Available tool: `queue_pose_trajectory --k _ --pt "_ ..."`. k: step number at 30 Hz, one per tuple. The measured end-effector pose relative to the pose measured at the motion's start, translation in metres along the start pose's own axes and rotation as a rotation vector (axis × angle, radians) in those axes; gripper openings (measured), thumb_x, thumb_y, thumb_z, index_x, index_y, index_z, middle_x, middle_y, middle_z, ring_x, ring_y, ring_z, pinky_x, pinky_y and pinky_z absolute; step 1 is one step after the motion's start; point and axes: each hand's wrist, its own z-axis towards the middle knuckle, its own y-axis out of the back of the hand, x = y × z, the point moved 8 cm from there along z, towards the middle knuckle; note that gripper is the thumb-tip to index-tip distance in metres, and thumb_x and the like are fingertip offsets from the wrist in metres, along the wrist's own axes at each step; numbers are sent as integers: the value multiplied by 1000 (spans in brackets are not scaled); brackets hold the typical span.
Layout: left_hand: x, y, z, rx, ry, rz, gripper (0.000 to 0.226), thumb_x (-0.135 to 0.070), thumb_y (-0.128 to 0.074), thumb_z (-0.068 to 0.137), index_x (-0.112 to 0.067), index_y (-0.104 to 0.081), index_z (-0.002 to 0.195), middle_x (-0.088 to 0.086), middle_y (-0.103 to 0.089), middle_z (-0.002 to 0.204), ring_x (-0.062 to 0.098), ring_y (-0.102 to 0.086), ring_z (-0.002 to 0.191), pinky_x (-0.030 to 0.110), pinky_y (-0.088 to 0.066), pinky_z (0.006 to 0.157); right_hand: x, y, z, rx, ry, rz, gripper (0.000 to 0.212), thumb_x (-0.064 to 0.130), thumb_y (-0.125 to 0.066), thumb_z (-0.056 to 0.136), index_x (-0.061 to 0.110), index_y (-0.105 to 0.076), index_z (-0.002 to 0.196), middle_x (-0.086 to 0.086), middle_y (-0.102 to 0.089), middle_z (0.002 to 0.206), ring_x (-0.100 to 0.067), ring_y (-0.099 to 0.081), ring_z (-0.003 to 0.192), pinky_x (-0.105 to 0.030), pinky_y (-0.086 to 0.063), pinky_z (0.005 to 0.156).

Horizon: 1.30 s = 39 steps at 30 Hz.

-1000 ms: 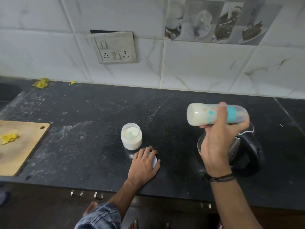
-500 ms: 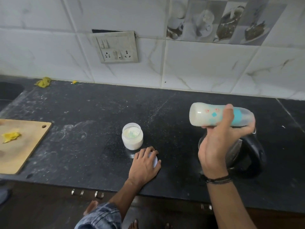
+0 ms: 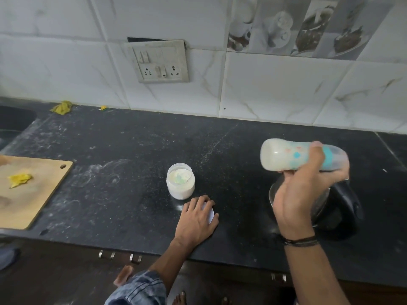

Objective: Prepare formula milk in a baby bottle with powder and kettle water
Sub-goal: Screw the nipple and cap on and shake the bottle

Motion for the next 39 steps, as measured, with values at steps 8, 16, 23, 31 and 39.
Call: queue_pose_trajectory --k 8,16,23,31,39 --pt "-1 -2 1 6 0 -1 42 -55 -47 97 -27 -62 126 -5 -57 135 19 -56 117 38 -50 97 6 0 -2 -8 70 11 70 33 -80 86 24 -37 140 -10 -58 135 -19 -72 107 -40 -61 73" --pt "0 -2 1 23 5 4 45 -55 -45 98 -26 -62 127 -3 -58 136 20 -55 120 39 -49 98 3 3 -2 0 46 -23 76 37 -82 84 23 -35 140 0 -64 125 -16 -75 100 -35 -59 61" --pt "0 -1 0 1 10 8 42 -54 -48 96 -26 -64 124 -3 -60 134 20 -58 117 39 -50 96 6 7 2 25 6 -54 72 33 -81 85 25 -36 140 -2 -62 126 -14 -75 98 -33 -59 61" --pt "-1 0 0 -1 1 9 43 -53 -49 97 -25 -64 125 -3 -60 134 20 -58 117 38 -50 97 8 1 5 91 -25 -58 64 32 -80 84 30 -42 135 13 -70 108 -8 -75 93 -33 -59 64" --pt "0 0 0 -6 0 6 42 -53 -49 97 -26 -64 124 -4 -60 134 20 -57 117 38 -50 96 20 -8 10 147 23 -74 65 28 -79 86 23 -41 138 13 -70 103 -6 -74 89 -28 -58 60"
